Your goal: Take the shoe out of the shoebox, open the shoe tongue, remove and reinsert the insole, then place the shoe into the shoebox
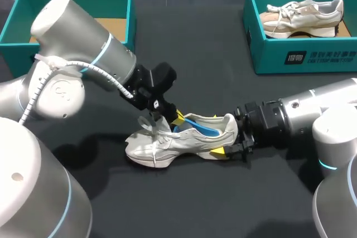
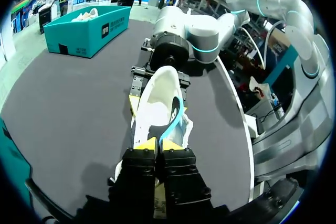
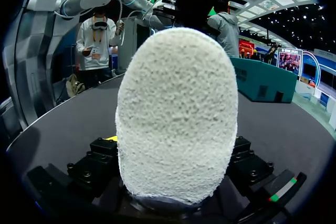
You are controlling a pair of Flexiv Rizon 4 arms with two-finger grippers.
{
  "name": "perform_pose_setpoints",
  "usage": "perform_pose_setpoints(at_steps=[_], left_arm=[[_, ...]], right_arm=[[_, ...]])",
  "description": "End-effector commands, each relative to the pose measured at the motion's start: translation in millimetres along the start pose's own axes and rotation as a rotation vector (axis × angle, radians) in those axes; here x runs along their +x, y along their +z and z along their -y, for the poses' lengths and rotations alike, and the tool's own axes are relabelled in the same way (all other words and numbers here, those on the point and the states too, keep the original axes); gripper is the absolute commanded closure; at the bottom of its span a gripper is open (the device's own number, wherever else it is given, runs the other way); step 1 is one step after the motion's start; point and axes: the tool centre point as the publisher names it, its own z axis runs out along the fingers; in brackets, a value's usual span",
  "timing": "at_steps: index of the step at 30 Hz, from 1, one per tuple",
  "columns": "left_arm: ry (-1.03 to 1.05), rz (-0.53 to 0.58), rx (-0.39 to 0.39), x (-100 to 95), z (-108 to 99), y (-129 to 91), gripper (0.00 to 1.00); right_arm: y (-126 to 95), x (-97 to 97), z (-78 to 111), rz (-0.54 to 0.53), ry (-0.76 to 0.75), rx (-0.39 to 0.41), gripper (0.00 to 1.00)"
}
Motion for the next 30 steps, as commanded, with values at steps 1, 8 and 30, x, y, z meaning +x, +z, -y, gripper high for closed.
perform_pose_setpoints(at_steps=[1, 8, 30], left_arm=[[-0.016, 0.003, 0.101, 3.6, -6.4, -6.8, 1.00], [-0.040, -0.007, 0.129, 2.4, -7.2, -7.5, 1.00], [0.016, 0.020, 0.124, 17.6, 38.5, 3.1, 1.00]], right_arm=[[-0.1, 0.8, 3.1, 0.001, 0.001, 0.004, 1.00], [-0.1, 0.8, 3.1, 0.001, 0.001, 0.004, 1.00], [-0.1, 0.8, 3.1, 0.001, 0.001, 0.004, 1.00]])
